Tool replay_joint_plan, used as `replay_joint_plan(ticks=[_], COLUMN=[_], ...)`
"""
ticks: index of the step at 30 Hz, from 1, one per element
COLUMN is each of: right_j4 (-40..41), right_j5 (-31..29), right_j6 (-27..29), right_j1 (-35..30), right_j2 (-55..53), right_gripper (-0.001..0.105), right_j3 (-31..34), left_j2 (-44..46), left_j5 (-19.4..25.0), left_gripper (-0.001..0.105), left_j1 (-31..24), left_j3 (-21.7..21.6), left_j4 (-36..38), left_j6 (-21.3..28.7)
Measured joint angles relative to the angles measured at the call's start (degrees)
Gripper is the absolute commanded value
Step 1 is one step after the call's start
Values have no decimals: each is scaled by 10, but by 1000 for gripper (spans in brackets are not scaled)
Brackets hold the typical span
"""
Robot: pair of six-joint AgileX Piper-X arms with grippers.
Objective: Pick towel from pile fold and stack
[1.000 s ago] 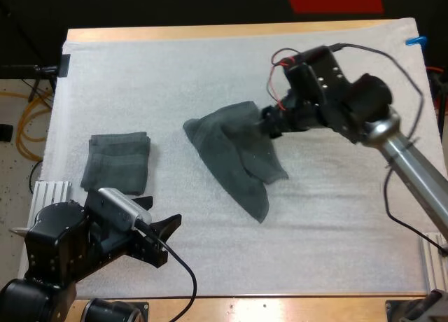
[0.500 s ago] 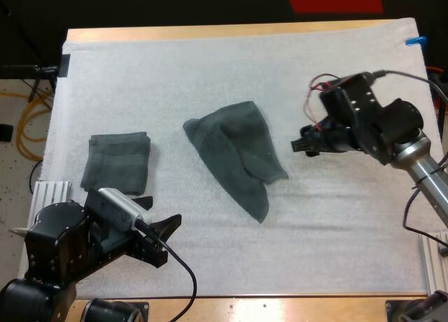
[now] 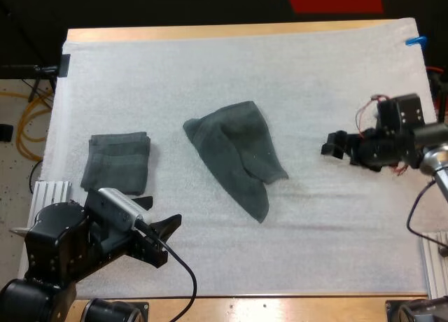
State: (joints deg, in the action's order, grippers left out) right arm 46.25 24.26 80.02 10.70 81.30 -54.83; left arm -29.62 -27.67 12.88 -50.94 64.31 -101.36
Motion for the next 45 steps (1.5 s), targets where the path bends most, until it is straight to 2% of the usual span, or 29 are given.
replay_joint_plan(ticks=[7,13,22,26,29,34,35,38,45], right_j4=[-125,-203,-348,-401,-413,-417,-417,-414,-332], right_j5=[93,137,153,156,153,142,138,124,73], right_j6=[-99,-166,-283,-322,-325,-328,-327,-315,-217], right_j1=[-1,21,99,108,108,108,108,108,108], right_j2=[35,97,163,185,188,188,188,182,135], right_gripper=[70,70,70,69,53,4,0,0,0], right_j3=[79,88,88,88,88,88,88,88,88], left_j2=[0,0,0,0,0,0,0,0,0], left_j5=[0,0,0,0,0,0,0,0,0], left_gripper=[62,62,62,62,62,62,62,62,62], left_j1=[0,0,0,0,0,0,0,0,0], left_j3=[0,0,0,0,0,0,0,0,0], left_j4=[0,0,0,0,0,0,0,0,0], left_j6=[0,0,0,0,0,0,0,0,0])
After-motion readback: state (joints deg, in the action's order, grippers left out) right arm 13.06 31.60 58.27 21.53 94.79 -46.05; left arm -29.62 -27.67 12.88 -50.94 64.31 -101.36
